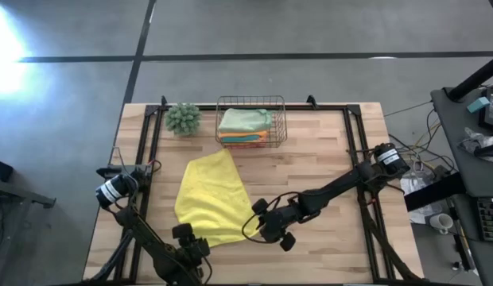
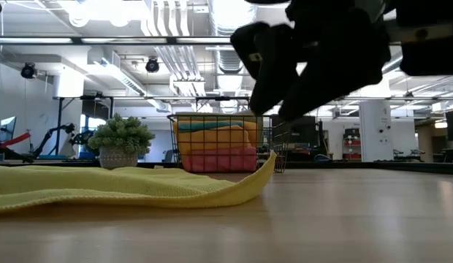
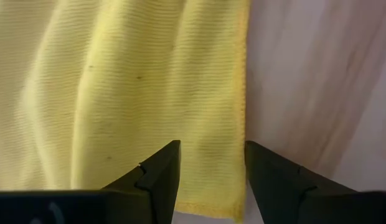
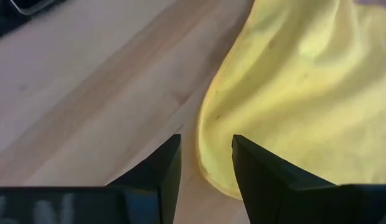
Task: Fold microfiber towels
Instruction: Fold the yellow microfiber towel
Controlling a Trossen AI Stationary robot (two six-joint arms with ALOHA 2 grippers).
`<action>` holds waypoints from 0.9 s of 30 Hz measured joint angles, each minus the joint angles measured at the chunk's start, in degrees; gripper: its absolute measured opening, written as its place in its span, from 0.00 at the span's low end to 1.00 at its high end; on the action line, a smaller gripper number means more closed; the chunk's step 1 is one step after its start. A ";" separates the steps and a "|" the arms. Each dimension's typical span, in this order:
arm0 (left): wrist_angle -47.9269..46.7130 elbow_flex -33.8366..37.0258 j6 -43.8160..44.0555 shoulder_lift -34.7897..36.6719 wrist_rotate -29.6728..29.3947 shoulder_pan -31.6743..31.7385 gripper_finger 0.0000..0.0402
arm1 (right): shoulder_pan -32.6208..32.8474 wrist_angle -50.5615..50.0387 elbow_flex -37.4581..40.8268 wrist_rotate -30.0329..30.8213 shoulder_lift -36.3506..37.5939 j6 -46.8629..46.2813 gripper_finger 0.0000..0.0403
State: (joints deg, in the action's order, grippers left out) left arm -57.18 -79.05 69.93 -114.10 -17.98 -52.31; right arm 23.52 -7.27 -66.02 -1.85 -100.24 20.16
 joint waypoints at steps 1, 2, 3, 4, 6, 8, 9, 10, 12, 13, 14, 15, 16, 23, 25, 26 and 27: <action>0.23 0.00 -0.20 0.00 0.07 -0.01 0.41 | -0.05 -0.08 0.02 -0.08 -0.30 0.00 0.33; 0.29 0.00 -0.24 0.00 0.14 -0.04 0.41 | -0.12 0.08 0.06 -0.26 -0.92 -0.02 0.33; 0.24 0.00 -0.24 0.00 0.13 -0.09 0.41 | -0.12 0.69 0.07 -0.82 -1.52 -0.08 0.33; 0.37 0.00 -0.24 0.00 0.17 -0.13 0.41 | -0.12 0.99 0.02 -1.57 -2.14 -0.12 0.33; 1.00 0.22 -0.26 0.00 0.31 -0.11 0.41 | -0.10 0.75 -0.19 -2.64 -3.52 -0.17 0.33; 1.32 1.02 -0.26 0.00 0.31 -0.07 0.41 | -0.21 0.84 -0.63 -2.62 -4.79 -0.86 0.33; 1.65 1.63 -0.27 0.00 0.03 -0.07 0.41 | -0.34 0.73 -0.90 -2.62 -5.30 -1.35 0.33; 2.28 2.20 -0.23 0.07 -0.08 -0.06 0.41 | -0.58 0.64 -1.33 -2.64 -5.81 -1.94 0.33; 2.99 2.98 0.12 0.20 -0.43 0.15 0.41 | -0.92 0.90 -1.92 -2.43 -6.30 -2.98 0.32; 3.09 3.15 0.13 0.24 -0.29 0.29 0.41 | -1.10 0.72 -2.14 -2.42 -6.43 -3.15 0.32; 3.07 3.23 0.13 0.24 0.02 0.46 0.41 | -1.19 0.80 -2.24 -2.30 -6.47 -3.14 0.31; 3.11 3.27 0.15 0.24 -0.09 0.56 0.41 | -1.32 0.83 -2.25 -2.29 -6.48 -3.10 0.31; 3.19 3.40 0.16 0.24 -0.17 0.58 0.41 | -1.57 0.81 -2.18 -2.33 -6.48 -3.10 0.30; 4.25 4.26 0.22 0.21 0.09 0.85 0.36 | -3.99 0.79 -1.75 -2.47 -6.50 -3.26 0.29; 4.57 4.17 0.20 0.17 0.42 1.14 0.30 | -4.15 0.79 -1.73 -2.85 -6.50 -3.53 0.29; 4.76 4.15 0.20 0.15 0.52 1.18 0.27 | -4.19 0.78 -1.73 -3.28 -6.50 -3.69 0.29; 4.88 4.17 0.18 0.11 0.42 1.18 0.23 | -4.19 0.76 -1.73 -4.15 -6.50 -3.69 0.29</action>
State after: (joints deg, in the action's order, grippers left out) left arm -52.30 -74.88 70.11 -113.99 -17.56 -51.13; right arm 19.33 -6.51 -67.75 -5.99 -106.74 16.47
